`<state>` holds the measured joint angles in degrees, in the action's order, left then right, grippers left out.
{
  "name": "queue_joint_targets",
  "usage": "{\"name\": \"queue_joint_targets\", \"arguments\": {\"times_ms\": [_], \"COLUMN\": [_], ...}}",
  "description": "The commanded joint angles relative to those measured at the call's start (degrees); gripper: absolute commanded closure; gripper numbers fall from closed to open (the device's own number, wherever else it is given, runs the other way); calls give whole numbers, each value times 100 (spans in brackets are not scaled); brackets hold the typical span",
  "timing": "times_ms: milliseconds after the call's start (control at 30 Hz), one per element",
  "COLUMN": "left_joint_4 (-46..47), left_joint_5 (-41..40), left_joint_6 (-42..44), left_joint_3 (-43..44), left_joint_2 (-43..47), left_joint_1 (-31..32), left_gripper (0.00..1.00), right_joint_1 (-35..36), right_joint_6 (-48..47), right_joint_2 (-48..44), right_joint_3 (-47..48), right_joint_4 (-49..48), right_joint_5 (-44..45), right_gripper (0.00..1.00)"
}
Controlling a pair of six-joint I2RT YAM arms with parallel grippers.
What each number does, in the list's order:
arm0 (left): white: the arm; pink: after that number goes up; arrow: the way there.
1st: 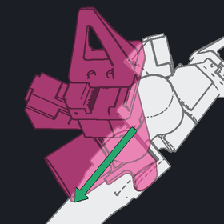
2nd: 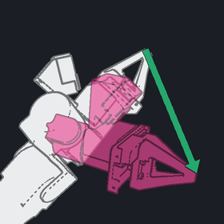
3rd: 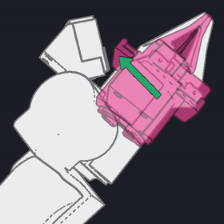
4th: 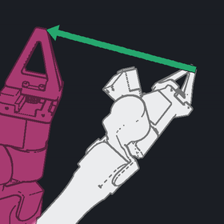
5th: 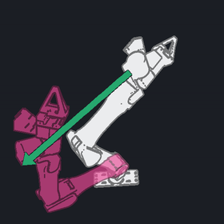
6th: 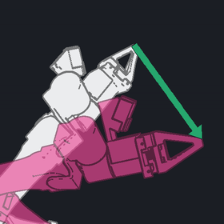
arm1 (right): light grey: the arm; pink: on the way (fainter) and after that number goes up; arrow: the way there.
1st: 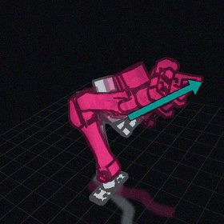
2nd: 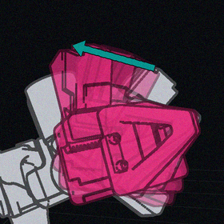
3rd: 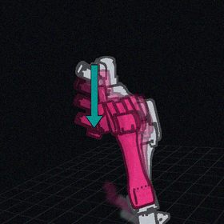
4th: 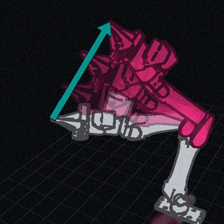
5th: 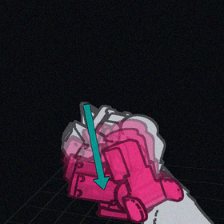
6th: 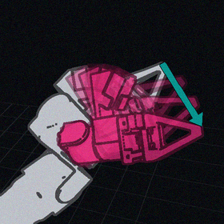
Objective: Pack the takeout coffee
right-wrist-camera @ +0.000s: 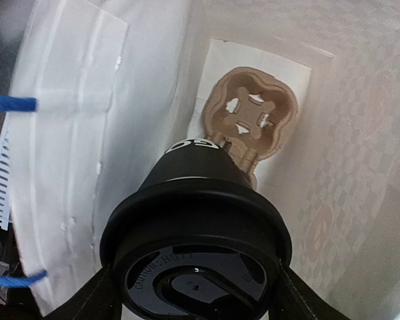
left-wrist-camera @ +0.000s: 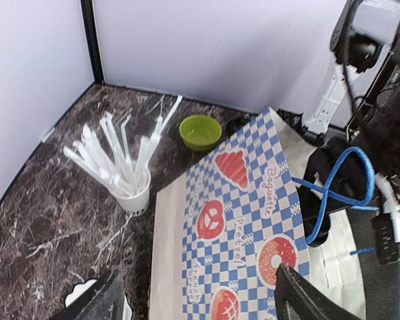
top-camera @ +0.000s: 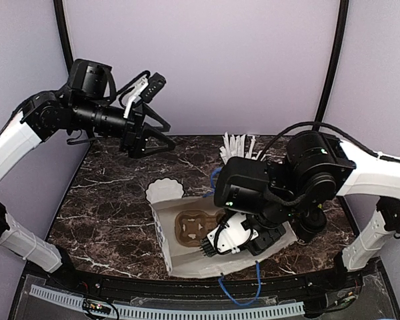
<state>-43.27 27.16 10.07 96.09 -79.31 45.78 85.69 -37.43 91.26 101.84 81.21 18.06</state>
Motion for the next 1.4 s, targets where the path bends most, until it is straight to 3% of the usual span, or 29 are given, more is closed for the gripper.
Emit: {"name": "queue_joint_targets", "arguments": {"times_ms": [0, 200, 533, 800, 1367], "left_joint_4": [714, 1059, 1418, 2490, 2784], "left_joint_5": [531, -32, -859, -651, -494], "left_joint_6": [-93, 31, 243, 33, -75], "left_joint_3": [-268, -711, -1226, -2038, -2514], "left_joint_2": [381, 499, 448, 1124, 1318], "left_joint_1": [18, 19, -118, -385, -552], "left_gripper": [20, 19, 19, 18, 18], "right_joint_1": [276, 333, 769, 794, 360], "right_joint_6": [161, 159, -241, -466, -601], "right_joint_2": [-98, -19, -550, -689, -855], "right_joint_3": [-356, -246, -1513, -2017, -2557], "right_joint_4": [5, -24, -586, -1364, -1791], "right_joint_5": [100, 470, 1375, 2263, 1589], "right_gripper": [61, 61, 62, 62, 63]}}
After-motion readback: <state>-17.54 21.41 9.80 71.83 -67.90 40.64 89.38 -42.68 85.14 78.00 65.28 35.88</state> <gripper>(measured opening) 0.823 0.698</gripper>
